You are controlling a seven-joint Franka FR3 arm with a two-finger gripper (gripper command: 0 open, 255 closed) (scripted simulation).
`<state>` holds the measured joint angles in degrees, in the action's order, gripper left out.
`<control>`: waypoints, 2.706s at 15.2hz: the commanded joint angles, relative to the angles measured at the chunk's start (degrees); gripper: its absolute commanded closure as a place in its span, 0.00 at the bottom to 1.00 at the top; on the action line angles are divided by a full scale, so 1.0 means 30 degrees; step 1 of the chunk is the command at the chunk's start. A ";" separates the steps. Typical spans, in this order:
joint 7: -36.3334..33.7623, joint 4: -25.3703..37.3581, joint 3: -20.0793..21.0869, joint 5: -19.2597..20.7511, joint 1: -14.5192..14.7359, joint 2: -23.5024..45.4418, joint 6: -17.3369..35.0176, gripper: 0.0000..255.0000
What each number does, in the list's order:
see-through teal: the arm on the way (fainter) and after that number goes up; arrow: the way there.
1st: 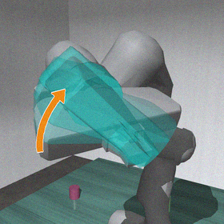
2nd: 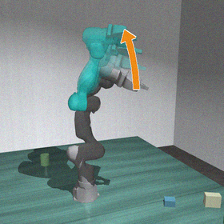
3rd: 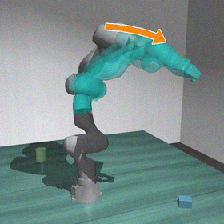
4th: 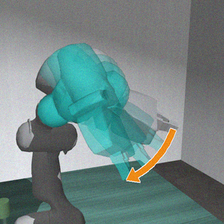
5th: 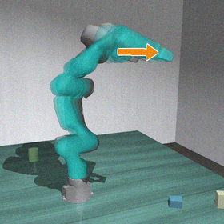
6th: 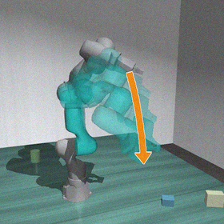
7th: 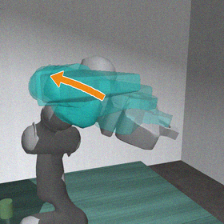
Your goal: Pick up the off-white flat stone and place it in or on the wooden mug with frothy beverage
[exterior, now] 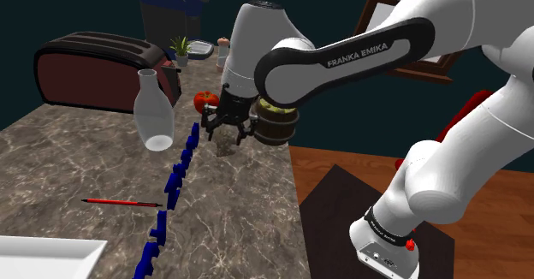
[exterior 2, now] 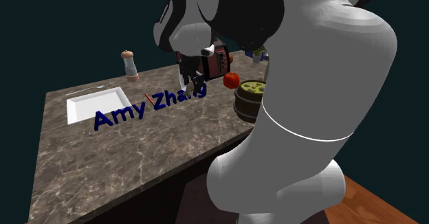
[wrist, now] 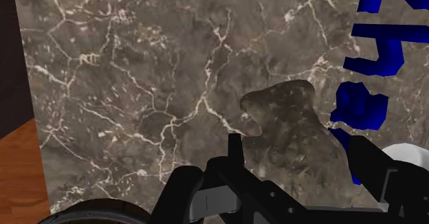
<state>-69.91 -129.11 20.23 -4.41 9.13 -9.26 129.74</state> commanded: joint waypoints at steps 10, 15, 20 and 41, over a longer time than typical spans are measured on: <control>0.0191 0.1977 -0.0229 -0.0225 -0.0020 -0.0926 -0.2876 1.00; 0.0212 0.3052 -0.0314 -0.0246 -0.0043 -0.1149 -0.4166 1.00; 0.1762 0.2727 -0.1313 -0.0473 -0.0519 -0.1832 -0.4591 1.00; 1.0927 0.2738 -0.7373 -0.0316 -0.3766 -0.1567 -0.5055 1.00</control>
<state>-37.58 -120.44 -1.67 -5.34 -2.05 -14.14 113.96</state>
